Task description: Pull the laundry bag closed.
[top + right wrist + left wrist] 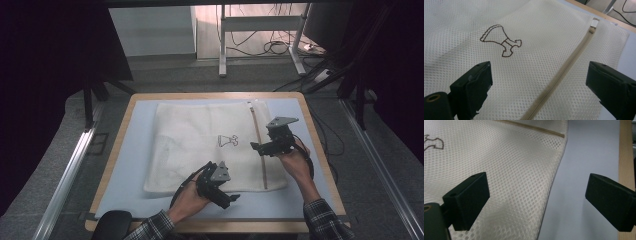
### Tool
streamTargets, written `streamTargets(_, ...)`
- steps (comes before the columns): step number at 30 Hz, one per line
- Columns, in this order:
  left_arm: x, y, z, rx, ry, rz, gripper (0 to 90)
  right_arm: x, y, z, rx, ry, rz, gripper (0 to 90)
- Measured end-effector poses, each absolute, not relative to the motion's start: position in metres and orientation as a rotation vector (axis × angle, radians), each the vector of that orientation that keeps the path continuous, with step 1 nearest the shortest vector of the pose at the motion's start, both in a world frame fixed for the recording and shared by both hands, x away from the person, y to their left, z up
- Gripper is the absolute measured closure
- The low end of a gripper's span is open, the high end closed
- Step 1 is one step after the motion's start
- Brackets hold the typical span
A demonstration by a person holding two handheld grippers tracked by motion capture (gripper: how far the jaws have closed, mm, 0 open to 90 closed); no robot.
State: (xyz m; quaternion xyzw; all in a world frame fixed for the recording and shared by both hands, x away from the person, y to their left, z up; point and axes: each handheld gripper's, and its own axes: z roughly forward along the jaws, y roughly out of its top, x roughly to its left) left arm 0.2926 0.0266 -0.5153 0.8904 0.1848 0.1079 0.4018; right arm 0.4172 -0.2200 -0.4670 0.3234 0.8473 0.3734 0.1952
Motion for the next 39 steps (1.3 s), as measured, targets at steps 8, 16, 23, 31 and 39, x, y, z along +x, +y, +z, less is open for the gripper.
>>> streamTargets(8,0.286,0.041,-0.51,2.225,0.496,0.318,5.0,0.413,-0.225,-0.466,0.906,2.373,1.025,7.1)
streamTargets(16,0.283,0.064,-0.506,2.185,0.555,0.349,4.8,0.401,-0.222,-0.468,0.885,2.39,1.012,6.1)
streamTargets(23,0.281,0.074,-0.505,2.169,0.588,0.365,4.4,0.389,-0.218,-0.464,0.855,2.391,1.034,5.7)
streamTargets(31,0.275,0.095,-0.503,2.148,0.627,0.398,4.3,0.378,-0.213,-0.464,0.829,2.399,1.037,5.7)
streamTargets(39,0.27,0.11,-0.503,2.138,0.658,0.42,4.3,0.366,-0.211,-0.464,0.818,2.417,1.042,5.7)
